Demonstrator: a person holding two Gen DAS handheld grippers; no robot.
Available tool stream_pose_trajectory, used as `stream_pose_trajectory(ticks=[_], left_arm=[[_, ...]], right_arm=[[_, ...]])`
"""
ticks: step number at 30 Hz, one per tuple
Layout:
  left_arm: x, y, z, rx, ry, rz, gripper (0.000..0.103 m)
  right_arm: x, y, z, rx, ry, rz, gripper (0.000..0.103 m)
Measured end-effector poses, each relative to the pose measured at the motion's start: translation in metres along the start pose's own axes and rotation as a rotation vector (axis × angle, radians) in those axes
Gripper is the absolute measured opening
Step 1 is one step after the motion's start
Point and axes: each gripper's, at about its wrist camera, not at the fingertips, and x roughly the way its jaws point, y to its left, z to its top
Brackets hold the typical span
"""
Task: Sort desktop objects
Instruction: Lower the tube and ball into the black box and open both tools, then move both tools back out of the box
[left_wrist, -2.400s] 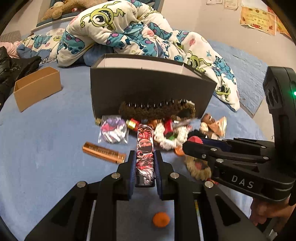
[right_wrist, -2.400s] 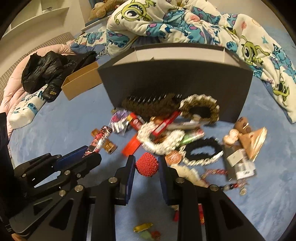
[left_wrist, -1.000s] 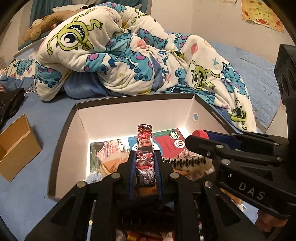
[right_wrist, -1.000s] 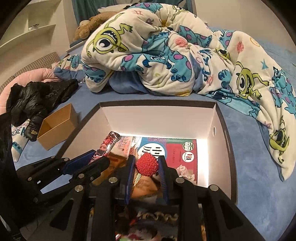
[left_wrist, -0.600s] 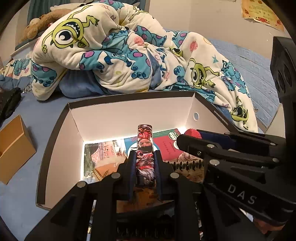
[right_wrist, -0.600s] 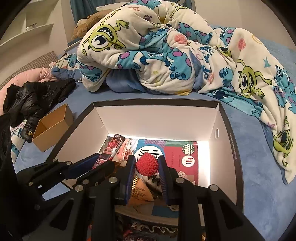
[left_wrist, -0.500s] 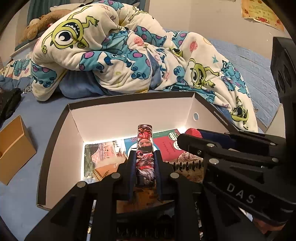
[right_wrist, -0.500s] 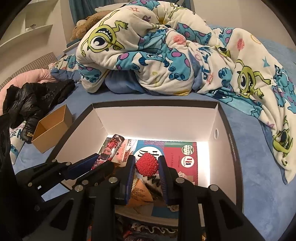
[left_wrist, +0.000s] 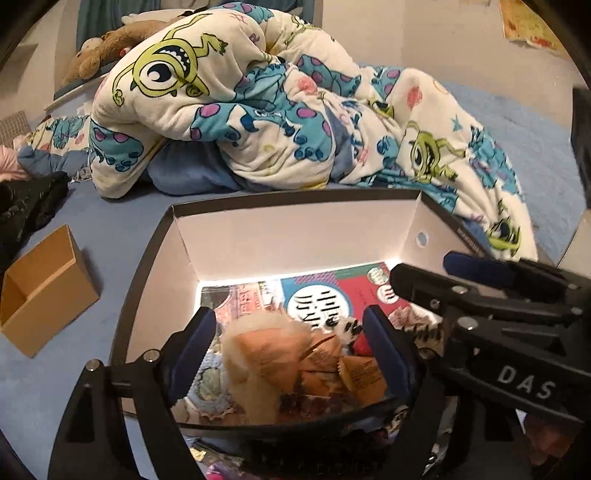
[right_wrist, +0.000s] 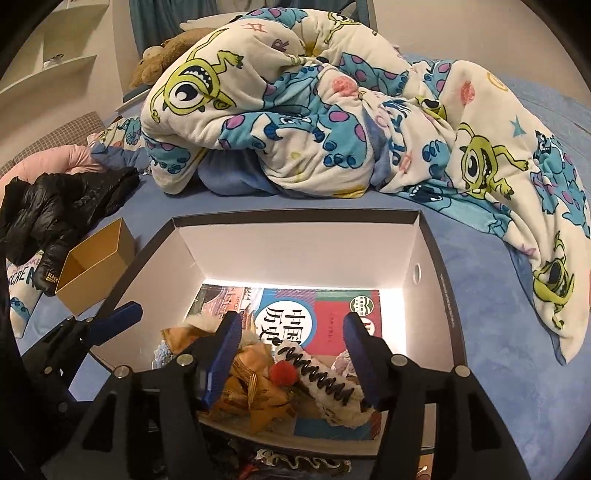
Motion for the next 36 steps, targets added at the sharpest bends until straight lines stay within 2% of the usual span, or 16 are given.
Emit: stream_pose_trajectory(ticks=[10, 12, 13, 18, 24, 28, 32, 36], left_arm=[[-0.008, 0.008, -0.003, -0.022, 0.008, 0.029, 0.088], [-0.014, 0.009, -0.003, -0.018, -0.006, 0.042, 0.095], [-0.018, 0.01, -0.003, -0.016, -0.015, 0.05, 0.096], [-0.043, 0.015, -0.005, -0.047, -0.022, 0.043, 0.103], [-0.101, 0.018, -0.021, -0.111, -0.038, 0.011, 0.103], [-0.153, 0.006, -0.042, -0.085, -0.053, 0.07, 0.103], [-0.2, -0.004, -0.07, -0.1, -0.05, 0.103, 0.103], [-0.237, -0.01, -0.099, -0.138, -0.053, 0.079, 0.103]], right_arm=[[-0.008, 0.007, -0.001, -0.013, -0.005, 0.009, 0.073], [-0.012, 0.008, -0.001, -0.011, -0.009, 0.009, 0.077], [-0.015, 0.009, -0.001, -0.01, -0.011, 0.009, 0.08], [-0.033, 0.013, 0.0, -0.016, -0.025, 0.002, 0.08], [-0.078, 0.014, -0.01, -0.021, -0.042, -0.02, 0.08], [-0.119, 0.015, -0.02, -0.024, -0.052, -0.03, 0.08], [-0.166, 0.023, -0.044, -0.046, -0.046, -0.062, 0.081], [-0.21, 0.033, -0.072, -0.057, -0.054, -0.078, 0.082]])
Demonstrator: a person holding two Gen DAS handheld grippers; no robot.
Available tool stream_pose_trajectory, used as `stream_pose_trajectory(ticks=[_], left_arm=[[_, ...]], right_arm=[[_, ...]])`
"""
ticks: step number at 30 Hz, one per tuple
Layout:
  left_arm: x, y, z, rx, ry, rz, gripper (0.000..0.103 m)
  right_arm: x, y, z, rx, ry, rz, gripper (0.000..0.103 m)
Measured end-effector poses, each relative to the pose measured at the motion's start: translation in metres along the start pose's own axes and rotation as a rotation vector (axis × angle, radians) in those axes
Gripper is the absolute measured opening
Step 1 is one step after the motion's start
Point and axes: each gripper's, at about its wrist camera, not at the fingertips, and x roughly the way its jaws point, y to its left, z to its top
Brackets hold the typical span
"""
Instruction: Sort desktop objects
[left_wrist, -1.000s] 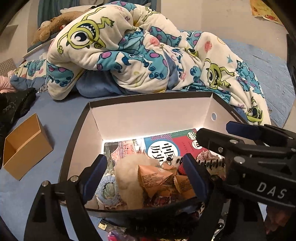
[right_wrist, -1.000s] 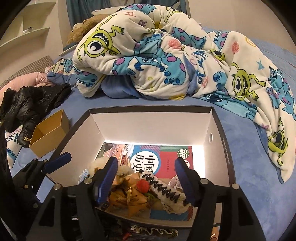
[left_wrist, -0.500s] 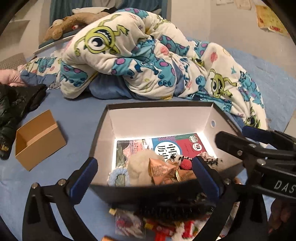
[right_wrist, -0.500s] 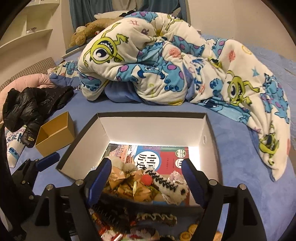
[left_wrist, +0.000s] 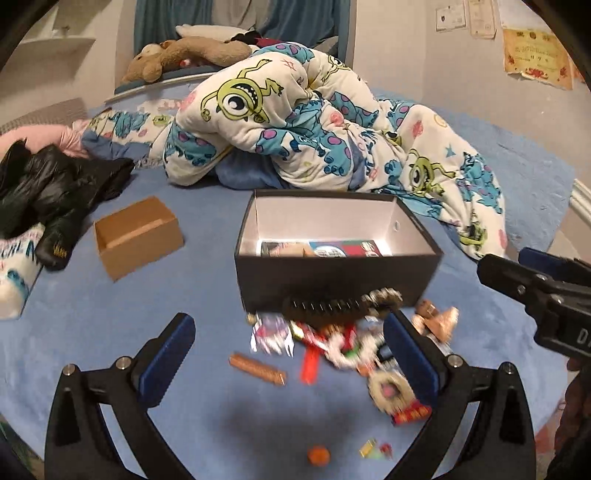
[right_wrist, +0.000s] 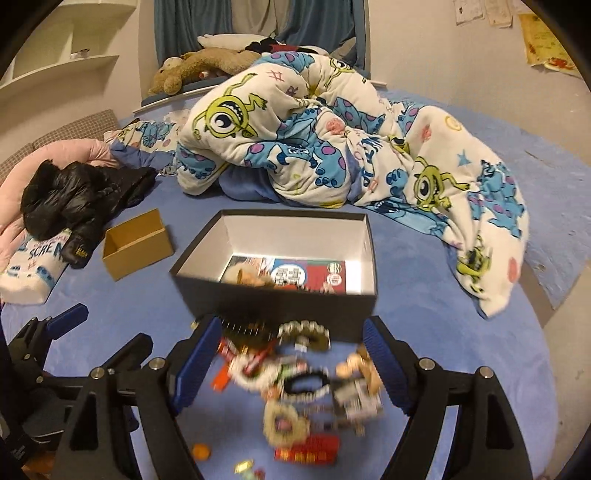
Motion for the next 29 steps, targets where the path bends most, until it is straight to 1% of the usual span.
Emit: stream_pose_trajectory(ticks=[4, 9, 11, 15, 17, 29], left_arm=[[-0.035, 0.001, -0.02, -0.04, -0.014, -0.009, 0.103], [-0.067, -0.008, -0.021, 0.0, -0.033, 0.025, 0.103], [-0.077, -0.011, -0.02, 0.002, -0.041, 0.021, 0.103], [-0.083, -0.015, -0.019, 0.002, -0.02, 0.006, 0.103], [-0.082, -0.017, -0.019, 0.009, -0.007, 0.013, 0.103], [-0.082, -0.021, -0.017, 0.007, 0.0, -0.002, 0.103]], right_arm=[[-0.037, 0.003, -0.027, 0.022, -0.003, 0.012, 0.082], [-0.062, -0.001, -0.055, 0.066, 0.001, 0.023, 0.082], [-0.065, -0.001, -0.061, 0.063, 0.004, 0.016, 0.082], [-0.072, -0.006, -0.067, 0.08, 0.007, 0.009, 0.082], [-0.075, -0.008, -0.067, 0.085, 0.0, 0.008, 0.082], [-0.08, -0.007, -0.066, 0.078, -0.008, 0.009, 0.082]])
